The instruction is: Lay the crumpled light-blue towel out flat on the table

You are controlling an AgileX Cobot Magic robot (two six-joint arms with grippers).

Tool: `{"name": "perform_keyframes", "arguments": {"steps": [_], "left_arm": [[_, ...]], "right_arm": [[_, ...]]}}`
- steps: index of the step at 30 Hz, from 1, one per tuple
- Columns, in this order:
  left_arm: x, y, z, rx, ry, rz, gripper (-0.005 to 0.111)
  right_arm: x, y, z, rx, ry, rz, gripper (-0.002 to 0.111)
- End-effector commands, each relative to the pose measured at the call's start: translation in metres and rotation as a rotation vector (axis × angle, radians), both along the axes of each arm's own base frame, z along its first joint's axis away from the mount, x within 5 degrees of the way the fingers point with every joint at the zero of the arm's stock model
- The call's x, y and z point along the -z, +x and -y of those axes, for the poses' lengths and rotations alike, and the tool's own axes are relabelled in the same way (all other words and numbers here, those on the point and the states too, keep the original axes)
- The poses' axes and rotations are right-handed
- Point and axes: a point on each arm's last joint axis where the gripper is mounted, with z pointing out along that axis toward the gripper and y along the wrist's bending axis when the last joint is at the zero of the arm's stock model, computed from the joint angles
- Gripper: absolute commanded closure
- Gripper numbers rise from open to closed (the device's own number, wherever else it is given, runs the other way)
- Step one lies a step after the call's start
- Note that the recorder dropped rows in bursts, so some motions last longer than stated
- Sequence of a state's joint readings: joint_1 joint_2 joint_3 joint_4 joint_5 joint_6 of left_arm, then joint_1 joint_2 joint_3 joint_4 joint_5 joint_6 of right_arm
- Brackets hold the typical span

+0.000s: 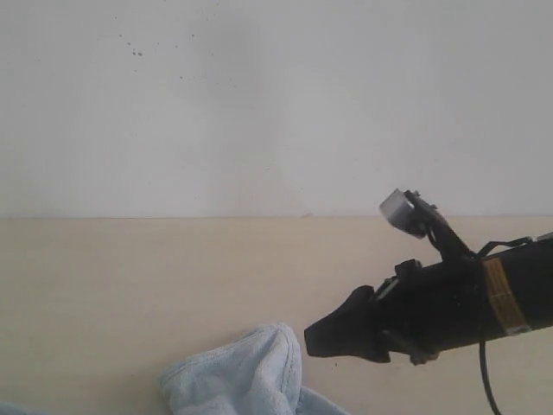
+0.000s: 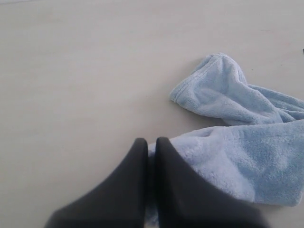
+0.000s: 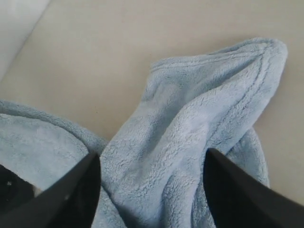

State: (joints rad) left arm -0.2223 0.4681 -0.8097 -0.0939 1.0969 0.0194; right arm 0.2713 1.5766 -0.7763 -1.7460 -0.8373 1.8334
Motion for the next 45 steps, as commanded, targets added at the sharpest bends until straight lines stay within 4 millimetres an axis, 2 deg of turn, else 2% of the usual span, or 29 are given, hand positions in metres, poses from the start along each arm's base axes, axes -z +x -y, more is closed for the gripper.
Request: {"name": "perform_keyframes", "arguments": {"steps": [1,5,12,18,23,28,31,35,40,45], "left_arm": [[0.0,-0.002,0.001,0.014,-0.018,0.01,0.103],[-0.001,-0.002,0.003,0.044,-0.009,0.013,0.103],[-0.002,-0.003,0.005,0.07,-0.022,0.018,0.103],[-0.002,-0.003,0.005,0.071,-0.021,0.02,0.103],[-0.002,-0.004,0.007,0.08,-0.035,0.018,0.103],[-0.003,-0.003,0.007,0.082,-0.039,0.025,0.103],[-0.003,-0.003,0.008,0.084,-0.045,0.026,0.103],[-0.003,-0.003,0.008,0.086,-0.049,0.025,0.103],[-0.003,-0.003,0.008,0.086,-0.049,0.025,0.103],[-0.003,-0.004,0.008,0.087,-0.048,0.021,0.103]], "right_arm": [[0.012,-0.015,-0.016,-0.039,-0.072,0.027,0.049],[0.031,-0.028,-0.016,-0.029,-0.158,0.019,0.049],[0.059,-0.052,-0.002,-0.008,-0.235,-0.072,0.049],[0.065,-0.062,0.0,-0.026,-0.233,-0.117,0.049],[0.064,-0.065,-0.003,-0.05,-0.215,-0.131,0.051],[0.064,-0.074,-0.013,-0.128,-0.218,-0.103,0.078],[0.064,-0.078,-0.019,-0.17,-0.223,-0.084,0.086],[0.057,-0.086,-0.03,-0.282,-0.169,-0.063,0.085],[0.03,-0.09,-0.056,-0.395,0.02,-0.041,0.085],[0.009,-0.09,-0.085,-0.452,0.06,0.034,0.085]]}}
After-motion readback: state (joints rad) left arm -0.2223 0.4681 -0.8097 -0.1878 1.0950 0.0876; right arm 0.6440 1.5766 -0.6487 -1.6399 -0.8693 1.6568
